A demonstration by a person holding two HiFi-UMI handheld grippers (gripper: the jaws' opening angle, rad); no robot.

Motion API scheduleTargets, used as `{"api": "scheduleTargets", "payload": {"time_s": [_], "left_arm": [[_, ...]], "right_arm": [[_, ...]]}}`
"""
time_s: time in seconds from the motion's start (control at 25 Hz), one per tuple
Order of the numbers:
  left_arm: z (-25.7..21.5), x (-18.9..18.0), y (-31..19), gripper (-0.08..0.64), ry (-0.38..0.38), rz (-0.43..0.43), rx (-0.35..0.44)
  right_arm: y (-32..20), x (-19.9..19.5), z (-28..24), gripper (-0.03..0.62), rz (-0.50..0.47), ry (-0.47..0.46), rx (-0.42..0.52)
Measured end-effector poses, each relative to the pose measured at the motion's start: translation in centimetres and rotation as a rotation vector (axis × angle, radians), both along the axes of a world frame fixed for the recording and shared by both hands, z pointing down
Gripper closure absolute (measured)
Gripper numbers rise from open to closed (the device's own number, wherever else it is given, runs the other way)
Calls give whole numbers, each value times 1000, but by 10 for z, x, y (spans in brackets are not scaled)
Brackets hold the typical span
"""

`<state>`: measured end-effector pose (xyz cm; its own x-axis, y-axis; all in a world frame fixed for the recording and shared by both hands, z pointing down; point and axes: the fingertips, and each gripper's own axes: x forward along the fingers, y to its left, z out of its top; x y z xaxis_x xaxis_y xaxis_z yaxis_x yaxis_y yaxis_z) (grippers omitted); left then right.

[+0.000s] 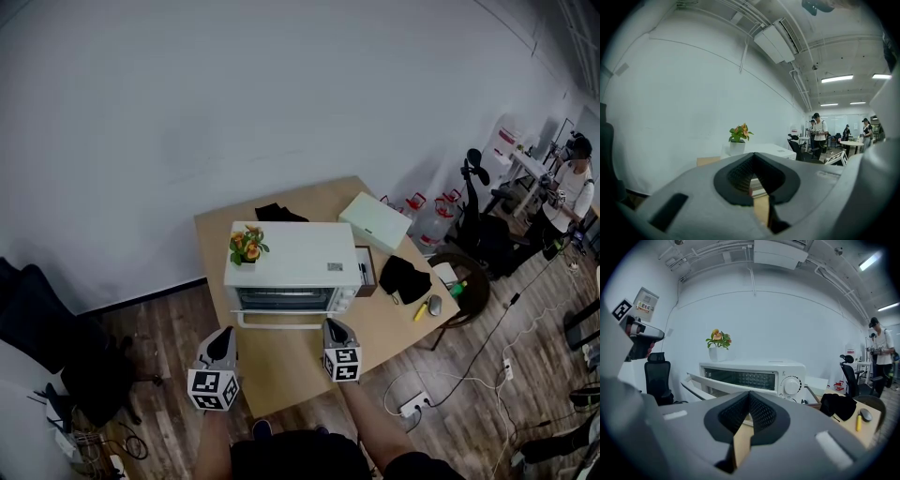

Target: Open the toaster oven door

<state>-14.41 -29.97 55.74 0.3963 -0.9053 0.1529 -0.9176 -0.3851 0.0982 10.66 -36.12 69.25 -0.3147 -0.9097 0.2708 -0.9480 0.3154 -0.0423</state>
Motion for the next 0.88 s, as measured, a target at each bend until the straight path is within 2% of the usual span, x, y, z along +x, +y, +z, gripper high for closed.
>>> {"api": "scheduleTargets", "payload": {"time_s": [0.44,0.88], "left_arm": [[-3,2,9,561,-12,14,10],[-3,5,11,561,-10,8,7]], "right_arm": [[33,0,24,581,22,-16,-38],[42,1,33,583,14,-18,-57]]}}
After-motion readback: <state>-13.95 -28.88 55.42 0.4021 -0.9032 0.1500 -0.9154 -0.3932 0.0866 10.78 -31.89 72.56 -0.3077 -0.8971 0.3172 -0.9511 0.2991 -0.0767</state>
